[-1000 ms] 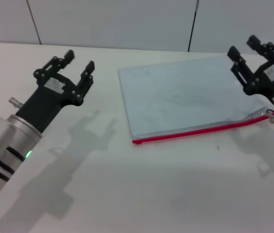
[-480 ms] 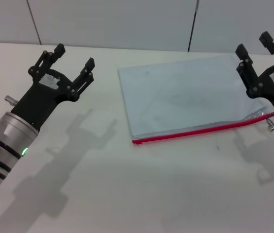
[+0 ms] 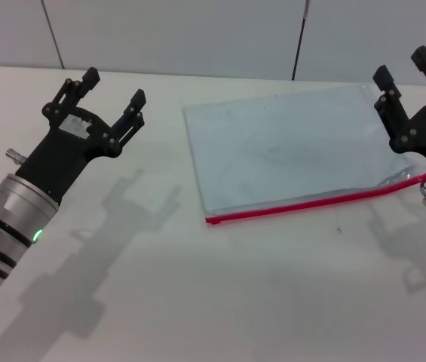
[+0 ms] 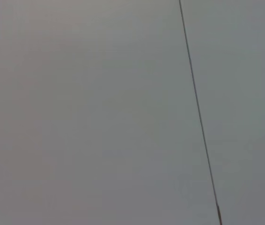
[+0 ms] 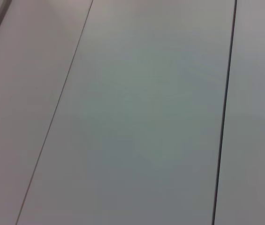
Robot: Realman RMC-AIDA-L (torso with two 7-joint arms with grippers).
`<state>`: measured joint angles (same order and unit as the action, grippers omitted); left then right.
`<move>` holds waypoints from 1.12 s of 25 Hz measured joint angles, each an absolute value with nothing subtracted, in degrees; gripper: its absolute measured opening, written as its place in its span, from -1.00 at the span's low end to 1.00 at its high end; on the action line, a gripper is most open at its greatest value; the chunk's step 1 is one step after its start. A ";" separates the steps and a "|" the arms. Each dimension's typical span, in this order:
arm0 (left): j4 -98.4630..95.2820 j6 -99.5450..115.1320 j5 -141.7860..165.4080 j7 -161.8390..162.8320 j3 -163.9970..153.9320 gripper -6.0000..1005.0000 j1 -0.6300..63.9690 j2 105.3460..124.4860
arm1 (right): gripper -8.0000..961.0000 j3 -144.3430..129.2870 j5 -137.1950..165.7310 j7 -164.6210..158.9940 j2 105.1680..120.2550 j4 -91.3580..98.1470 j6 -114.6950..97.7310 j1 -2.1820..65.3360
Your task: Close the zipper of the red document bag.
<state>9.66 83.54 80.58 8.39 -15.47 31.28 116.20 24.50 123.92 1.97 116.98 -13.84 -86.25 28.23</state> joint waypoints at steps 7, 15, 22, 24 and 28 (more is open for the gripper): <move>9.66 83.53 80.58 8.57 -15.46 0.55 31.28 116.19 | 0.05 24.52 123.92 2.03 116.98 -13.89 -86.25 28.21; 9.67 83.50 80.58 8.61 -15.46 0.55 31.29 116.19 | 0.05 24.52 123.92 2.06 116.98 -13.89 -86.21 28.21; 9.67 83.49 80.58 8.62 -15.47 0.55 31.28 116.19 | 0.05 24.53 123.92 2.09 116.98 -13.89 -86.15 28.20; 9.67 83.50 80.58 8.62 -15.47 0.55 31.28 116.19 | 0.05 24.52 123.92 2.10 116.98 -13.89 -86.20 28.20; 9.67 83.50 80.58 8.62 -15.47 0.55 31.29 116.19 | 0.05 24.52 123.92 2.11 116.98 -13.89 -86.16 28.20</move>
<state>9.67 83.50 80.58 8.62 -15.47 31.29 116.19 24.52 123.92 2.11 116.98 -13.89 -86.16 28.20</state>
